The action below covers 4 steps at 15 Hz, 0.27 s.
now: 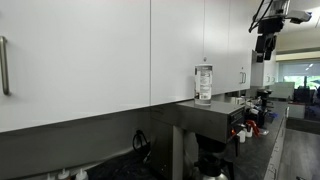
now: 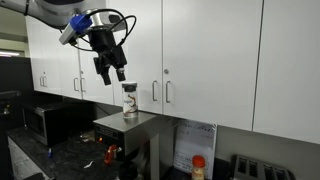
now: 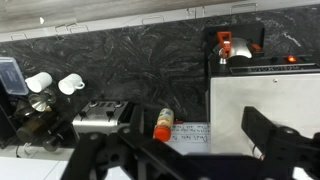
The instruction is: Open the cabinet, retrieve the sugar, and then close the cabinet door
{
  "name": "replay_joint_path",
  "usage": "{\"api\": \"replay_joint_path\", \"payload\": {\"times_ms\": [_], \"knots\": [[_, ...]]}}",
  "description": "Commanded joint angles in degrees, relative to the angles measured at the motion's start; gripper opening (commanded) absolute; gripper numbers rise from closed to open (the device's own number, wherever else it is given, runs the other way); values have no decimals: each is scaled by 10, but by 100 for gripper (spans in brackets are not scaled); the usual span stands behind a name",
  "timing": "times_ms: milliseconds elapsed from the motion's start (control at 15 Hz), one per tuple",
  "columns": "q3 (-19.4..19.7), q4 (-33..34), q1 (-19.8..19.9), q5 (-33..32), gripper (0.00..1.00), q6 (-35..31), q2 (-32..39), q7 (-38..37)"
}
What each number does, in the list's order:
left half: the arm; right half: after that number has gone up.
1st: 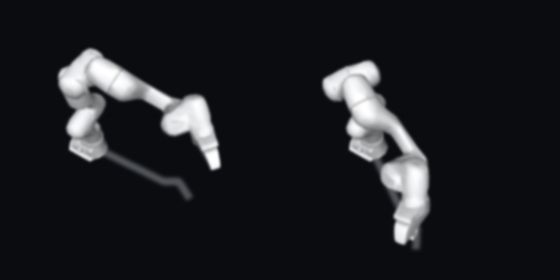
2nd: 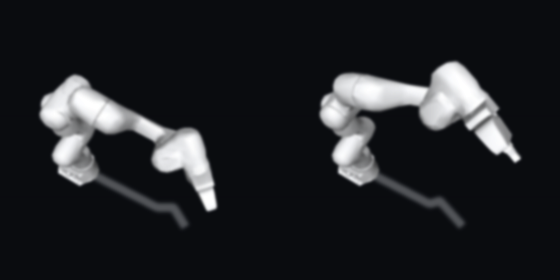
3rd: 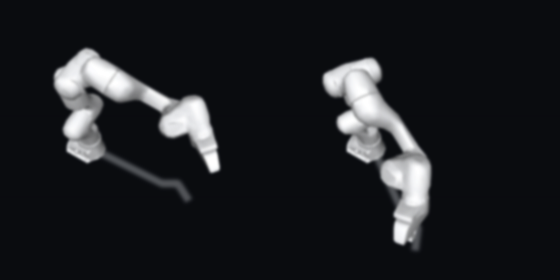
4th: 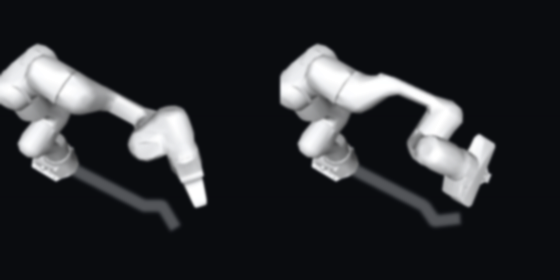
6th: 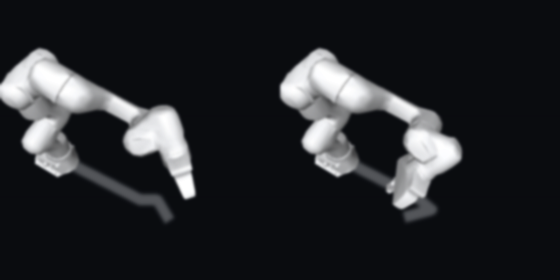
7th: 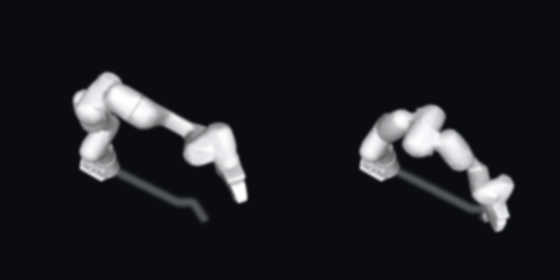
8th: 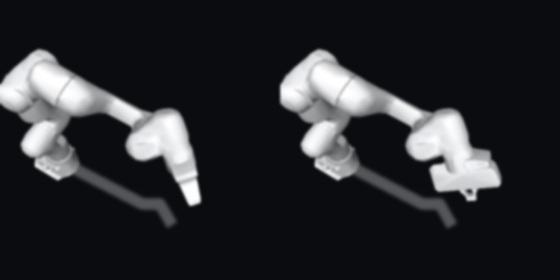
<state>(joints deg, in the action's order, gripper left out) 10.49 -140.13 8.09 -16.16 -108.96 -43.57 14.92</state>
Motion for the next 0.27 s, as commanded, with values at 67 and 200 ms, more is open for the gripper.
{"api": "replay_joint_path", "payload": {"times_ms": [67, 200], "knots": [[0, 1, -5, -2, 100, 16, -11, -6], [0, 0, -5, -2, 100, 17, -13, -7]]}}
